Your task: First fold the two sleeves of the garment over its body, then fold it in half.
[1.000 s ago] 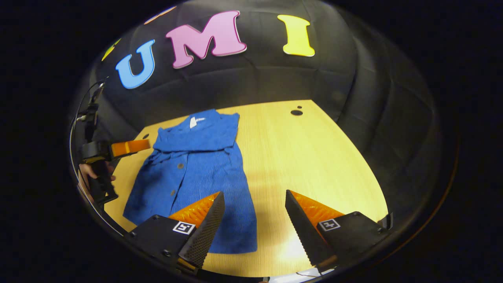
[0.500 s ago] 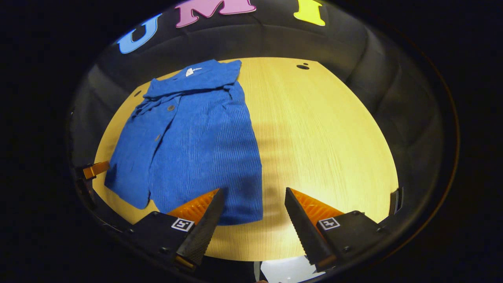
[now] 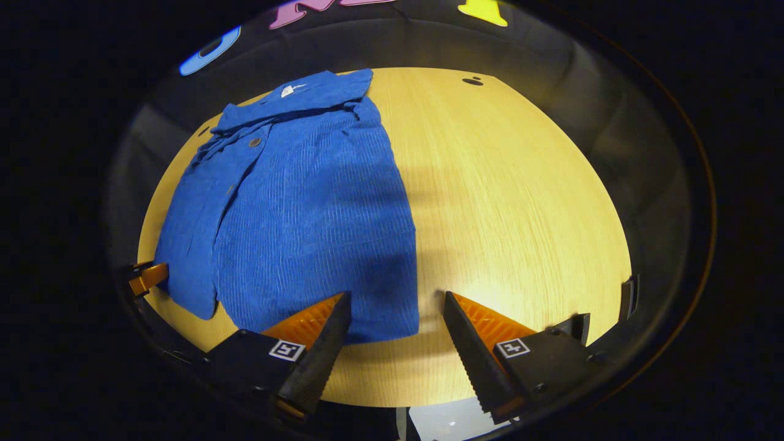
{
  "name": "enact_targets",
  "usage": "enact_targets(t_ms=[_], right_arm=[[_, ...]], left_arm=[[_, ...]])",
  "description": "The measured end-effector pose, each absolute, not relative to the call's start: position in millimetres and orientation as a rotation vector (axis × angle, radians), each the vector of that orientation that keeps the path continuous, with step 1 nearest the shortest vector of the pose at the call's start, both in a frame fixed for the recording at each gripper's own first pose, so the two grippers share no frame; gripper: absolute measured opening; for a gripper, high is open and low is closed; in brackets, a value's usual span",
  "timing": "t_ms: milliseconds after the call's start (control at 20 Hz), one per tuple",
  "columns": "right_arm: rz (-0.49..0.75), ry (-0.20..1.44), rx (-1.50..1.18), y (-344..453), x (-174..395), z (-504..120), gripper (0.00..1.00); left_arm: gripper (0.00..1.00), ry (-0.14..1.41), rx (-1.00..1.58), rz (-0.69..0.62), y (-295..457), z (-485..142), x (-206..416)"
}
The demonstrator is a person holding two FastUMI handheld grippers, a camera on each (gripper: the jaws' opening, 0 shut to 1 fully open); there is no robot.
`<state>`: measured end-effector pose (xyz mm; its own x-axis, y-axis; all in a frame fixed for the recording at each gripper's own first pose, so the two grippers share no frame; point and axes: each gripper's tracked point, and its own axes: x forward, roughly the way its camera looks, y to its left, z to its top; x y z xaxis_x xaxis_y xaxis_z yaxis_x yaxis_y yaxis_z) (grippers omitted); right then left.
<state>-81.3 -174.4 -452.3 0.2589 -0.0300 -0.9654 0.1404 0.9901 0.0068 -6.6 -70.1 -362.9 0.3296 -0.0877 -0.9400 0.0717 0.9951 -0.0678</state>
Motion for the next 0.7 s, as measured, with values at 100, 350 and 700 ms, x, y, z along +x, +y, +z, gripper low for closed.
enact_targets(t_ms=[100, 350, 700], right_arm=[[-0.128, 1.328, 0.114, -174.1, -81.5, -452.5, 0.96], [-0.147, 1.374, 0.162, -160.8, -78.9, -454.2, 0.54], [-0.013, 1.351, 0.252, -127.7, -68.2, -453.6, 0.01]], left_arm=[[0.82, 1.243, -0.033, -0.095, -71.9, -360.8, -6.6], [0.31, 1.238, -0.015, -0.114, -101.1, -360.0, -4.2], [0.0, 1.247, -0.162, -0.226, -139.4, -354.5, -9.0]])
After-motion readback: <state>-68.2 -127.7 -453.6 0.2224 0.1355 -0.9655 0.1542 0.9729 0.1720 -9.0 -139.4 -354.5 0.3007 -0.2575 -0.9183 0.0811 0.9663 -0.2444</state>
